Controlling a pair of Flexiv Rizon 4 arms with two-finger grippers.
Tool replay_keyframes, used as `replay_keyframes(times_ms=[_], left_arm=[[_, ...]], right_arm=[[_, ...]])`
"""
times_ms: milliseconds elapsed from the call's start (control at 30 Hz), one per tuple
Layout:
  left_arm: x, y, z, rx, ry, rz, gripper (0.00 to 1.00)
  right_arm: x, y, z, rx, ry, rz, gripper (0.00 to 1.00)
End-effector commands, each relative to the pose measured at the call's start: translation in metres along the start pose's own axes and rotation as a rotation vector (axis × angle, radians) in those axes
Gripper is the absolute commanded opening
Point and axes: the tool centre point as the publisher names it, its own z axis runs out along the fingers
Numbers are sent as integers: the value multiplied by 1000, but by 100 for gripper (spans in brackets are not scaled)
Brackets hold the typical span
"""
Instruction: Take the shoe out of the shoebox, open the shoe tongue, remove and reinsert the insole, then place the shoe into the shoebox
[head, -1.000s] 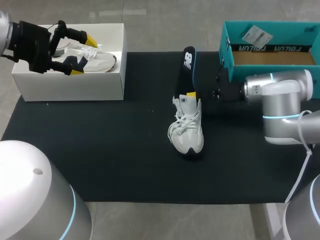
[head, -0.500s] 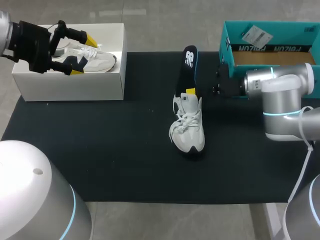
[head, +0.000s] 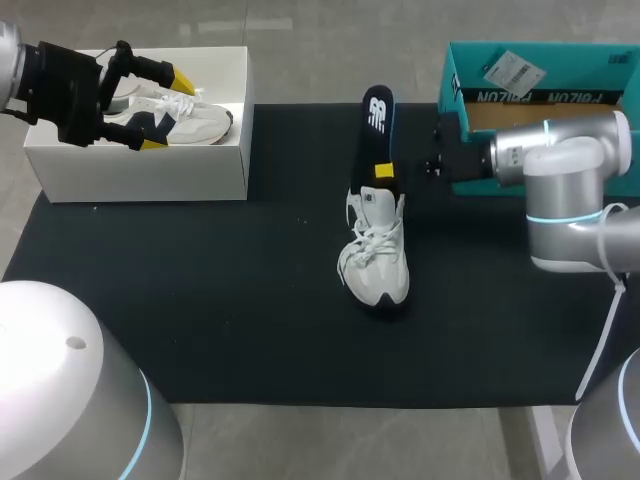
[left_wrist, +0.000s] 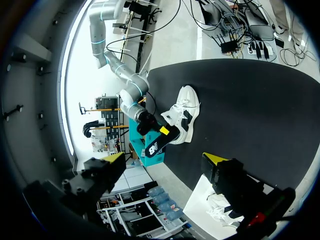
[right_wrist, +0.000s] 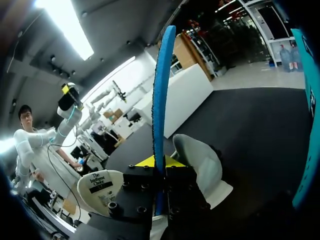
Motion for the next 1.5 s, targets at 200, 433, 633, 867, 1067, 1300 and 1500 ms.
replay_keyframes(times_ms=[200, 433, 633, 867, 1067, 1300, 1500], left_arm=[[-1, 1, 0, 1, 5, 0, 100], [-1, 1, 0, 1, 5, 0, 100], [-1, 1, 0, 1, 5, 0, 100], [-1, 1, 0, 1, 5, 0, 100], [-1, 1, 0, 1, 5, 0, 100], [-1, 1, 0, 1, 5, 0, 100], [-1, 1, 0, 1, 5, 0, 100]], right_arm=[[12, -3, 1, 41, 0, 7, 0], [9, -19, 3, 47, 1, 47, 0], [8, -30, 8, 69, 15, 77, 0], [11, -34, 5, 64, 29, 102, 34], [7, -8, 1, 62, -1, 25, 58], [4, 13, -1, 60, -4, -23, 16], [6, 6, 4, 72, 0, 8, 0]])
